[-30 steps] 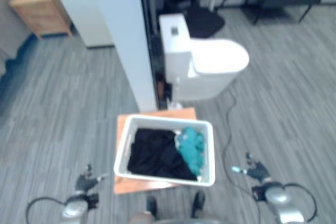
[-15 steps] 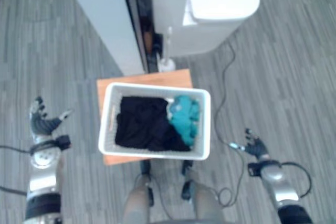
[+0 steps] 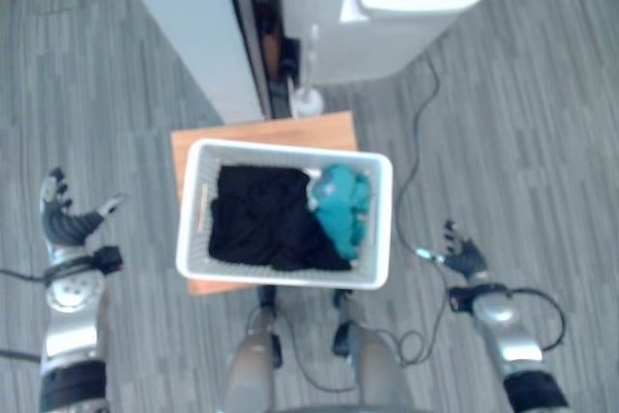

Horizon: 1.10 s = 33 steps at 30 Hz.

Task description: Grab the laundry basket,head to the washer,open it,put in the laundry and shut it.

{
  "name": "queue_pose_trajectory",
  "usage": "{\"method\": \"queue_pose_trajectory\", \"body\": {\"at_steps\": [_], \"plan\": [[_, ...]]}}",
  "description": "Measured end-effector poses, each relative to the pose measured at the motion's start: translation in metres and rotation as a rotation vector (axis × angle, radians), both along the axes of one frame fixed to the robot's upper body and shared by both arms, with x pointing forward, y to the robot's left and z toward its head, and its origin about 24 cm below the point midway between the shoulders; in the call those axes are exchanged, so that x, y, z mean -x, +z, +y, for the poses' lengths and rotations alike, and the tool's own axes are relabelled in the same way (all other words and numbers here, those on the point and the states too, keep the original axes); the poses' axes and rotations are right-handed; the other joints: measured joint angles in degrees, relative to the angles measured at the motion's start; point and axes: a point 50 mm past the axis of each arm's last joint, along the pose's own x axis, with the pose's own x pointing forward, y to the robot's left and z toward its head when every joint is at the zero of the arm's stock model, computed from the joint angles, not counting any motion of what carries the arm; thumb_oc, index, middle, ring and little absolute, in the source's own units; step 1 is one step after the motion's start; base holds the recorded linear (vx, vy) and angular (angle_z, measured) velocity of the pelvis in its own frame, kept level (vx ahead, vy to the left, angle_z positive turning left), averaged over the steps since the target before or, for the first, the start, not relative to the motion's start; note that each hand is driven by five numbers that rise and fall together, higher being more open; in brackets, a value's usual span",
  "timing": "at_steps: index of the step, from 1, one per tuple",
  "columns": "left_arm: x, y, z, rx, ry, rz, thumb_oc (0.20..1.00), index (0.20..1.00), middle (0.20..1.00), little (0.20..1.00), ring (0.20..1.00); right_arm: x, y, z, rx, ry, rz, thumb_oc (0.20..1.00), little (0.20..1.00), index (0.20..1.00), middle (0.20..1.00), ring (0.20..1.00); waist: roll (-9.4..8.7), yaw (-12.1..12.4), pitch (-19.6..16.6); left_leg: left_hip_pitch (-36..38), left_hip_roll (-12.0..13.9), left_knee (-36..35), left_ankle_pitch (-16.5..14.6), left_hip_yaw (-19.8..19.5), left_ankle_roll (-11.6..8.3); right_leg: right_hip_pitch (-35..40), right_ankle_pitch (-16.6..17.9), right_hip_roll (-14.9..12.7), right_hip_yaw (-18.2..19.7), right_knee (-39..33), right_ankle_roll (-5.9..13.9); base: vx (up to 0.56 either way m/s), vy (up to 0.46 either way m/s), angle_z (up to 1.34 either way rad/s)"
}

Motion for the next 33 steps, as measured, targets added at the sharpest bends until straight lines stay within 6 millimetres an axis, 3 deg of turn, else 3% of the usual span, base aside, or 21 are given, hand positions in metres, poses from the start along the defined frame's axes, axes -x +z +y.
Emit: {"method": "queue_pose_trajectory", "body": {"at_steps": [4,7,15,18,25,33], "plan": [[0.000,0.001,0.000,-0.001,-0.001,-0.002,1.000,1.000,1.000,1.000,1.000,-0.002,0.002,0.000,0.000,0.000,-0.009,1.000,1.000,1.000,1.000,1.000,0.23,0.1,0.2,0.0,0.0,0.0,0.0,0.0,0.00,0.0,0.0,0.0,0.0,0.0,0.00,-0.03,0.010,0.00],[0.004,0.001,-0.002,0.011,-0.052,0.021,1.000,1.000,1.000,1.000,1.000,-0.005,0.028,0.005,0.009,0.021,-0.119,1.000,1.000,1.000,1.000,1.000,1.05,0.2,1.2,-0.4,-0.1,0.3,0.0,0.0,0.01,-0.2,0.1,-0.2,0.0,0.0,-0.19,-0.02,0.007,0.00],[0.002,0.004,0.001,0.041,-0.113,0.057,1.000,1.000,1.000,1.000,1.000,-0.020,0.049,0.011,-0.020,0.030,-0.198,1.000,1.000,1.000,1.000,1.000,2.33,1.4,1.7,-2.0,-0.2,1.5,0.0,-0.1,0.03,-1.4,0.5,-0.1,0.1,0.0,-0.51,0.00,0.012,0.01],[-0.003,0.008,-0.002,0.086,-0.184,0.069,1.000,1.000,1.000,1.000,1.000,-0.021,0.061,0.026,-0.053,0.093,-0.244,1.000,1.000,1.000,1.000,1.000,3.05,1.2,2.3,-2.4,-0.2,1.9,-0.1,-0.5,0.06,-1.3,0.5,-0.2,0.0,0.0,-0.56,0.01,0.010,0.04],[-0.012,0.027,0.000,0.086,-0.292,0.103,1.000,1.000,1.000,1.000,1.000,-0.022,0.065,0.037,-0.134,0.125,-0.265,1.000,1.000,1.000,1.000,1.000,3.46,1.2,2.4,-2.4,-0.2,2.1,-0.1,-0.5,0.05,-1.4,0.7,-0.4,0.2,0.0,-0.74,0.00,0.000,0.00],[-0.016,0.070,0.007,-0.085,-0.372,0.161,1.000,1.000,1.000,1.000,1.000,-0.015,0.070,0.043,-0.200,0.158,-0.282,1.000,1.000,1.000,1.000,1.000,4.45,1.1,2.9,-3.1,-0.2,2.6,0.0,-0.9,0.00,-1.7,0.7,-0.4,-0.2,0.0,-0.75,0.00,-0.003,0.01]]}}
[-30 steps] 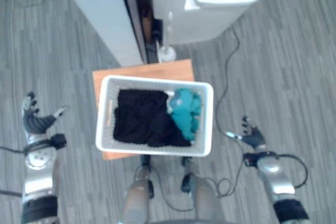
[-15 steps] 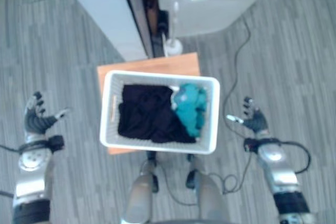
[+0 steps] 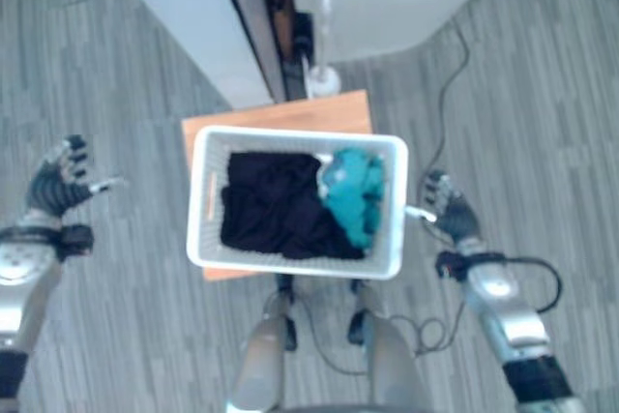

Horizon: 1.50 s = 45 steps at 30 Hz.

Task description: Grab the laundry basket,head to the washer,open it,put in the laundry and shut it.

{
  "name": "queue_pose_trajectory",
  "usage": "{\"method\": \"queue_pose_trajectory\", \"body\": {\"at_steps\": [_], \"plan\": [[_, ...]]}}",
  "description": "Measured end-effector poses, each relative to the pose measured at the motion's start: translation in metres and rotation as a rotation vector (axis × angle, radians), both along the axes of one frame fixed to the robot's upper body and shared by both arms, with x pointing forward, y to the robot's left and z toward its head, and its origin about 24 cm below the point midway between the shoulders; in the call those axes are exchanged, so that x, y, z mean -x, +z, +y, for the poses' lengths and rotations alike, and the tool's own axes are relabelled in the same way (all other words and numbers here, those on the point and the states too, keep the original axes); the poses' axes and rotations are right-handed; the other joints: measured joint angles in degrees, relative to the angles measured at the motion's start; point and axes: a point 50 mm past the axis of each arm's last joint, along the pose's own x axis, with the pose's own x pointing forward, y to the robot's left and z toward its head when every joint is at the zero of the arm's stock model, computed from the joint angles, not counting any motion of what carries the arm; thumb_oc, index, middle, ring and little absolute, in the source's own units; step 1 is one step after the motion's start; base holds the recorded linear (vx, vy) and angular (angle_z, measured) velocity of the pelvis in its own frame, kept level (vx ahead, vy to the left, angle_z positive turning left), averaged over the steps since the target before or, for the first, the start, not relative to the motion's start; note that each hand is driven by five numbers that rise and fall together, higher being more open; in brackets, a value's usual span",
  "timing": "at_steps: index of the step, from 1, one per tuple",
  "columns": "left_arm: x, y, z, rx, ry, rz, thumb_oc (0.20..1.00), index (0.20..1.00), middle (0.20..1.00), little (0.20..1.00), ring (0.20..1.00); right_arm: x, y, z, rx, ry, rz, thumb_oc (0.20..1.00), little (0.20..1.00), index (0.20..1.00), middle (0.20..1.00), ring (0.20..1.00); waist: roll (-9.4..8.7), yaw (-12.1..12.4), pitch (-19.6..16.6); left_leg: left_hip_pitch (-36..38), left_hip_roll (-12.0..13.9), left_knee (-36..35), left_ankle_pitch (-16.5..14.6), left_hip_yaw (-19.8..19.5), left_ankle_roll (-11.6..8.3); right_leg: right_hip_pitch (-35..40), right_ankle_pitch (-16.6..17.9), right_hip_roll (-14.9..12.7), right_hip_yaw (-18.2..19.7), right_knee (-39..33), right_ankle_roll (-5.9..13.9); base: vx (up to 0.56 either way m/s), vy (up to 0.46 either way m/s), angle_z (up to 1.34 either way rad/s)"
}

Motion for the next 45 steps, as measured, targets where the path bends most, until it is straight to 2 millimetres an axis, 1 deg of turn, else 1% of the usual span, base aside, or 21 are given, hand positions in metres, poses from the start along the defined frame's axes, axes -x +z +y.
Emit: {"method": "queue_pose_trajectory", "body": {"at_steps": [3,6,9,13,15,19,22,23,25,29,35,37,40,43,45], "plan": [[-0.002,0.012,-0.005,-0.056,-0.044,0.000,1.000,1.000,1.000,1.000,1.000,0.004,0.001,-0.003,0.000,-0.001,0.002,1.000,1.000,1.000,1.000,1.000,-0.02,0.0,0.0,0.0,0.0,0.2,0.0,-0.1,-0.02,0.1,0.0,0.0,0.0,0.0,0.00,0.00,0.000,0.00],[-0.002,0.015,-0.008,-0.079,-0.064,0.004,1.000,1.000,1.000,1.000,1.000,0.008,-0.003,-0.009,0.010,-0.012,0.022,1.000,1.000,1.000,1.000,1.000,-0.07,-0.1,0.1,-0.1,0.0,0.3,0.0,-0.1,-0.02,0.1,0.0,0.0,0.0,0.0,-0.03,0.00,0.000,0.00],[-0.003,0.010,-0.011,-0.092,-0.077,0.024,1.000,1.000,1.000,1.000,1.000,0.011,-0.006,-0.010,0.010,-0.013,0.034,1.000,1.000,1.000,1.000,1.000,-0.20,-0.4,0.2,-0.1,0.1,0.4,0.0,-0.1,-0.02,0.1,0.1,0.0,0.0,0.0,-0.04,0.00,0.000,0.00],[-0.008,-0.007,-0.015,-0.045,-0.062,0.024,1.000,1.000,1.000,1.000,1.000,0.012,-0.008,-0.009,0.008,-0.002,0.040,1.000,1.000,1.000,1.000,1.000,-0.57,-0.8,0.4,-0.1,0.0,0.4,0.0,0.0,-0.02,0.0,0.2,0.2,0.1,0.0,-0.01,0.00,0.000,0.00],[-0.011,-0.026,-0.019,-0.005,-0.047,0.058,1.000,1.000,1.000,1.000,1.000,0.012,-0.008,-0.009,0.014,0.003,0.040,1.000,1.000,1.000,1.000,1.000,-0.82,-1.3,0.5,-0.4,0.0,0.5,0.0,0.0,-0.02,-0.2,0.3,0.2,0.3,0.0,0.02,0.00,0.000,0.00],[-0.017,-0.053,-0.024,0.047,-0.031,0.124,1.000,1.000,1.000,1.000,1.000,0.011,-0.007,-0.009,0.019,0.010,0.037,1.000,1.000,1.000,1.000,1.000,-1.46,-2.0,0.8,-1.9,0.0,0.8,0.0,0.3,-0.01,-1.7,0.6,0.3,0.6,0.0,-0.05,0.00,0.010,-0.02],[-0.018,-0.068,-0.028,0.070,-0.026,0.169,1.000,1.000,1.000,1.000,1.000,0.009,-0.004,-0.008,0.022,0.014,0.029,1.000,1.000,1.000,1.000,1.000,-1.88,-2.8,1.0,-1.9,0.1,0.8,0.0,0.3,-0.01,-1.7,0.6,0.3,0.6,0.0,-0.05,0.00,0.000,0.00],[-0.019,-0.070,-0.029,0.074,-0.026,0.176,1.000,1.000,1.000,1.000,1.000,0.009,-0.004,-0.009,0.024,0.011,0.027,1.000,1.000,1.000,1.000,1.000,-1.92,-3.0,1.1,-1.9,0.1,0.8,0.0,0.3,-0.01,-1.8,0.6,0.3,0.6,0.0,-0.05,0.00,0.000,0.00],[-0.022,-0.070,-0.029,0.060,-0.024,0.180,1.000,1.000,1.000,1.000,1.000,0.009,-0.003,-0.010,0.031,0.007,0.022,1.000,1.000,1.000,1.000,1.000,-1.93,-3.2,1.1,-1.9,0.1,0.8,0.0,0.3,-0.01,-1.8,0.6,0.3,0.7,0.0,-0.05,0.00,0.000,0.00],[-0.028,-0.063,-0.030,0.042,-0.024,0.160,1.000,1.000,1.000,1.000,1.000,0.008,0.001,-0.014,0.057,-0.004,0.008,1.000,1.000,1.000,1.000,1.000,-1.92,-3.2,1.1,-2.0,0.1,0.9,0.0,0.4,-0.01,-1.8,0.6,0.3,0.8,0.0,-0.02,0.00,0.000,0.00],[-0.032,-0.059,-0.032,0.026,-0.031,0.146,1.000,1.000,1.000,1.000,1.000,0.007,0.005,-0.012,0.059,0.010,-0.007,1.000,1.000,1.000,1.000,1.000,-1.94,-3.2,1.1,-3.8,0.1,1.5,0.0,0.8,0.00,-3.7,1.1,0.3,1.3,0.0,-0.25,0.00,0.006,-0.02],[-0.035,-0.055,-0.035,0.018,-0.048,0.137,1.000,1.000,1.000,1.000,1.000,0.005,0.007,-0.010,0.057,0.018,-0.018,1.000,1.000,1.000,1.000,1.000,-1.94,-3.2,1.1,-3.8,0.1,1.5,0.0,0.9,0.00,-3.7,1.2,0.3,1.3,0.0,-0.34,0.00,0.005,-0.02],[-0.040,-0.049,-0.038,0.004,-0.060,0.118,1.000,1.000,1.000,1.000,1.000,-0.001,0.012,0.000,0.053,0.054,-0.038,1.000,1.000,1.000,1.000,1.000,-1.94,-3.2,1.1,-3.8,0.1,1.7,0.0,1.0,0.00,-3.6,1.3,0.3,1.5,0.0,-0.46,0.00,0.000,0.00],[-0.041,-0.048,-0.039,-0.017,-0.061,0.119,1.000,1.000,1.000,1.000,1.000,-0.004,0.011,0.012,0.046,0.097,-0.037,1.000,1.000,1.000,1.000,1.000,-1.93,-3.1,1.1,-3.8,0.2,1.8,0.0,1.0,0.00,-3.6,1.3,0.3,1.5,0.0,-0.50,0.00,0.000,0.00],[-0.042,-0.048,-0.040,-0.025,-0.062,0.121,1.000,1.000,1.000,1.000,1.000,-0.004,0.010,0.014,0.040,0.105,-0.034,1.000,1.000,1.000,1.000,1.000,-1.93,-3.0,1.1,-3.8,0.2,1.8,0.0,1.0,0.00,-3.6,1.3,0.3,1.5,0.0,-0.50,0.00,0.000,0.00]]}}
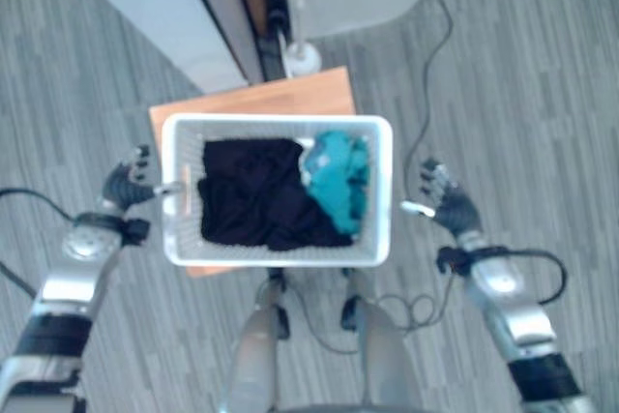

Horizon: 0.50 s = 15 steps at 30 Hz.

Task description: Grab the laundry basket,head to the washer,open it,put in the laundry and shut it.

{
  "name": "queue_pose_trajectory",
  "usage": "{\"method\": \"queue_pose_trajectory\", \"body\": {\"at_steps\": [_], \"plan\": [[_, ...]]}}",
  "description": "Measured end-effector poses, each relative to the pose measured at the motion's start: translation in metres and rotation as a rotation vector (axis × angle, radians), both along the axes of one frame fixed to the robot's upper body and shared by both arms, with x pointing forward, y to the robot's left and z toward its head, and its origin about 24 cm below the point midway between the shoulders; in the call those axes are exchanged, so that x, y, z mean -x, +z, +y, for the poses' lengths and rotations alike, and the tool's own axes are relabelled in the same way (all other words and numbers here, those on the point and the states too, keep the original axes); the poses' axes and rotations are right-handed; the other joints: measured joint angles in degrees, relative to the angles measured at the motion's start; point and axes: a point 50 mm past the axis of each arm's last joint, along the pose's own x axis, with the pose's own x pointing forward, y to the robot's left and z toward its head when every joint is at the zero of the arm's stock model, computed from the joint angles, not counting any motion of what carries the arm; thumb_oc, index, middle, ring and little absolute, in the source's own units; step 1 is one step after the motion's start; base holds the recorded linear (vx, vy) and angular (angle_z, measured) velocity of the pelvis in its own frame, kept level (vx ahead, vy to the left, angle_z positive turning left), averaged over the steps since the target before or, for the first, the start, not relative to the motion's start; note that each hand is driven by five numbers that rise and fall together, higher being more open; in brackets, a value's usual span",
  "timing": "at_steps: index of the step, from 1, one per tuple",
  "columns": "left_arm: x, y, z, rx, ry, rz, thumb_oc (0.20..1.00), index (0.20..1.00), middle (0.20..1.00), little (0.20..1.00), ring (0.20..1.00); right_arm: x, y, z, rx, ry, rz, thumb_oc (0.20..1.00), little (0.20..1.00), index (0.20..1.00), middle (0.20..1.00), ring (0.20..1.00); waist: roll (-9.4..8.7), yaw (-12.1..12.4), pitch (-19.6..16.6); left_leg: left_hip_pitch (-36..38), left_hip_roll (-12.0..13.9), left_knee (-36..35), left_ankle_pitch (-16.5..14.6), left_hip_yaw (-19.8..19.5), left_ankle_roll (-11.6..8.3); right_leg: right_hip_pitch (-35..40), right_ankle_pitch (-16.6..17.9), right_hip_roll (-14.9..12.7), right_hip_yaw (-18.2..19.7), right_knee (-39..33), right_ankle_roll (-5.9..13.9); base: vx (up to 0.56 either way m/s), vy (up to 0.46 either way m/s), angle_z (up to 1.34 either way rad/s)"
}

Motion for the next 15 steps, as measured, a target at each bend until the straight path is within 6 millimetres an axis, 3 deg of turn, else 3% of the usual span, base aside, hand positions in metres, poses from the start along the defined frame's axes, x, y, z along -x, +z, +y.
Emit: {"method": "queue_pose_trajectory", "body": {"at_steps": [15], "plan": [[-0.0038,-0.0024,-0.0052,-0.044,-0.017,0.041,1.000,1.000,1.000,1.000,1.000,-0.0006,-0.0035,0.0104,-0.003,0.043,0.019,1.000,1.000,1.000,1.000,1.000,0.24,0.2,0.1,0.0,0.0,0.0,0.0,0.0,0.00,0.0,0.0,0.0,0.1,0.0,-0.01,0.00,0.000,0.00]]}}
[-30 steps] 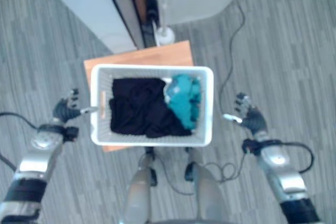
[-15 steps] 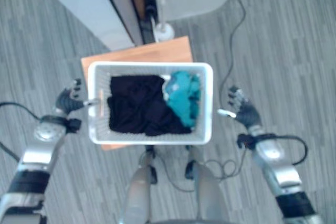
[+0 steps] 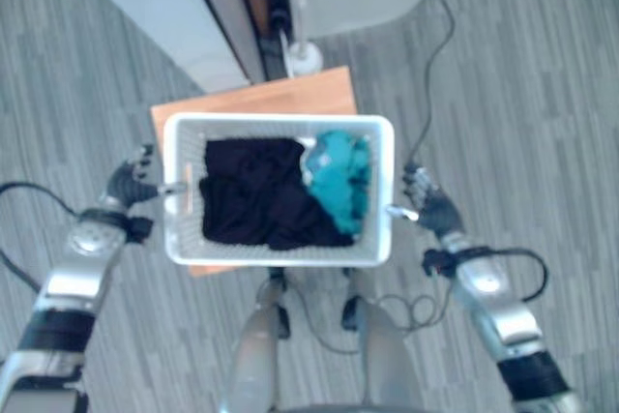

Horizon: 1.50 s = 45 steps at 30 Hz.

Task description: Grab the laundry basket,head to the washer,open it,put in the laundry and shut it.

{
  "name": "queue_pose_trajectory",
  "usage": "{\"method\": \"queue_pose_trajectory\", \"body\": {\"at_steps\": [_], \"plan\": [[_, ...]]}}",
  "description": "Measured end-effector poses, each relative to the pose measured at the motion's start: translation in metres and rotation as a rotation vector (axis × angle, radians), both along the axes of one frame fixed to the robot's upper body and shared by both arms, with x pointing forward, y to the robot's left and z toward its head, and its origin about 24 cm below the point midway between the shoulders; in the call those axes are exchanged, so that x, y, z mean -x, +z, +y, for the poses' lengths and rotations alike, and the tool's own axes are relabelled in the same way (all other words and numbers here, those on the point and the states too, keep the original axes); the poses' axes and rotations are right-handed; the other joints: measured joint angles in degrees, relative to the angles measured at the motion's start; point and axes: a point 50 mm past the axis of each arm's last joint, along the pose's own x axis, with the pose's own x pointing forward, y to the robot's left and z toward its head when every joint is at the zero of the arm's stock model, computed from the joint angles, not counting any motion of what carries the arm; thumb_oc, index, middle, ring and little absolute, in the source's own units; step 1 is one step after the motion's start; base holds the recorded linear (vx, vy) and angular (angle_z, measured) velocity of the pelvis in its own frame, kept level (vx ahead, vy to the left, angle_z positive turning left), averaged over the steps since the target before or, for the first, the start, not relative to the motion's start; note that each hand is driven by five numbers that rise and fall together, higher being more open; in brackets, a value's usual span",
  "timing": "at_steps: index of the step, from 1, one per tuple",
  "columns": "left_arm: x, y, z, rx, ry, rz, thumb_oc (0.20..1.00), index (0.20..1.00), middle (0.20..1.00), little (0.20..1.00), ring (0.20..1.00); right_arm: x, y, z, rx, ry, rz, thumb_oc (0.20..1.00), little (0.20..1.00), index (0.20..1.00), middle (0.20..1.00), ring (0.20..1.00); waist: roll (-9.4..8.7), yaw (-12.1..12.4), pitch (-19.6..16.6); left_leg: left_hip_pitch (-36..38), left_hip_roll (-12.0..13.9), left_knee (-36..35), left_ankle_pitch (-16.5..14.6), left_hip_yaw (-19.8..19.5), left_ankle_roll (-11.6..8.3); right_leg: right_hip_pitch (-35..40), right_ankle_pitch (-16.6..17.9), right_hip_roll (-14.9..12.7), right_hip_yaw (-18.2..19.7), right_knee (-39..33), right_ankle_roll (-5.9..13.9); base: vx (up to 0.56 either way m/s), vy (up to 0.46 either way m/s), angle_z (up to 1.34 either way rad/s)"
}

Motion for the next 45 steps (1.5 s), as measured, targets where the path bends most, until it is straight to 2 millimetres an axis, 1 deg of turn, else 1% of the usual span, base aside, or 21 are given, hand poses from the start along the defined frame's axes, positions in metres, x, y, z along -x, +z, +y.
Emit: {"method": "queue_pose_trajectory", "body": {"at_steps": [2,5,10,13,16,26,34,41,45], "plan": [[0.000,-0.007,-0.007,0.035,-0.042,0.042,1.000,1.000,1.000,1.000,1.000,0.000,-0.001,-0.001,0.001,-0.006,0.006,1.000,1.000,1.000,1.000,1.000,0.15,0.0,0.1,0.0,0.0,0.0,0.0,0.0,0.00,0.0,0.0,0.0,0.0,0.0,0.00,0.00,0.000,0.00],[0.001,-0.010,-0.014,0.053,-0.099,0.083,1.000,1.000,1.000,1.000,1.000,-0.001,0.000,-0.002,0.002,-0.018,0.005,1.000,1.000,1.000,1.000,1.000,0.40,0.0,0.2,0.0,0.0,0.0,0.0,0.0,0.00,0.0,0.0,0.0,0.0,0.0,0.00,0.00,0.000,0.00],[0.007,0.001,-0.018,0.021,-0.189,0.138,1.000,1.000,1.000,1.000,1.000,-0.004,0.004,-0.002,0.010,-0.037,-0.008,1.000,1.000,1.000,1.000,1.000,0.60,0.0,0.4,0.0,0.0,0.0,0.0,0.1,0.00,-0.1,0.1,0.0,0.0,0.0,-0.13,0.00,0.000,0.00],[0.012,0.011,-0.023,-0.044,-0.263,0.185,1.000,1.000,1.000,1.000,1.000,-0.004,0.003,0.000,0.032,-0.024,0.000,1.000,1.000,1.000,1.000,1.000,0.67,0.0,0.4,0.0,0.0,0.2,0.0,0.1,0.00,0.1,0.1,0.0,0.0,0.0,-0.13,0.00,0.000,0.00],[0.014,0.014,-0.029,-0.061,-0.306,0.208,1.000,1.000,1.000,1.000,1.000,-0.004,0.004,-0.006,0.035,-0.051,0.003,1.000,1.000,1.000,1.000,1.000,0.79,-0.1,0.5,0.0,0.0,0.4,0.0,0.1,0.00,0.1,0.2,-0.1,0.0,0.0,-0.17,0.00,0.000,0.00],[0.014,0.007,-0.040,-0.006,-0.337,0.227,1.000,1.000,1.000,1.000,1.000,-0.002,0.001,-0.013,0.042,-0.092,0.010,1.000,1.000,1.000,1.000,1.000,0.89,-0.3,0.6,0.0,0.0,0.8,0.0,0.3,-0.01,0.2,0.6,0.0,0.3,0.0,-0.19,0.00,0.000,0.00],[0.016,0.006,-0.042,-0.004,-0.355,0.234,1.000,1.000,1.000,1.000,1.000,-0.001,0.001,-0.017,0.054,-0.097,0.003,1.000,1.000,1.000,1.000,1.000,0.85,-0.4,0.7,-0.1,-0.1,0.7,0.0,0.4,0.00,0.0,0.6,0.0,0.4,0.0,-0.18,0.00,0.000,0.00],[0.016,0.006,-0.042,-0.005,-0.355,0.234,1.000,1.000,1.000,1.000,1.000,-0.001,0.002,-0.016,0.039,-0.091,0.003,1.000,1.000,1.000,1.000,1.000,0.84,-0.4,0.7,-0.2,-0.1,0.7,0.0,0.6,0.00,-0.2,0.6,0.0,0.6,0.0,-0.14,0.00,0.000,0.00],[0.016,0.004,-0.043,-0.016,-0.361,0.245,1.000,1.000,1.000,1.000,1.000,-0.003,0.000,-0.012,0.019,-0.076,0.014,1.000,1.000,1.000,1.000,1.000,0.84,-0.4,0.7,-0.2,-0.2,0.7,0.0,0.7,0.00,-0.3,0.6,0.0,0.8,0.0,-0.12,0.00,0.000,0.00]]}}
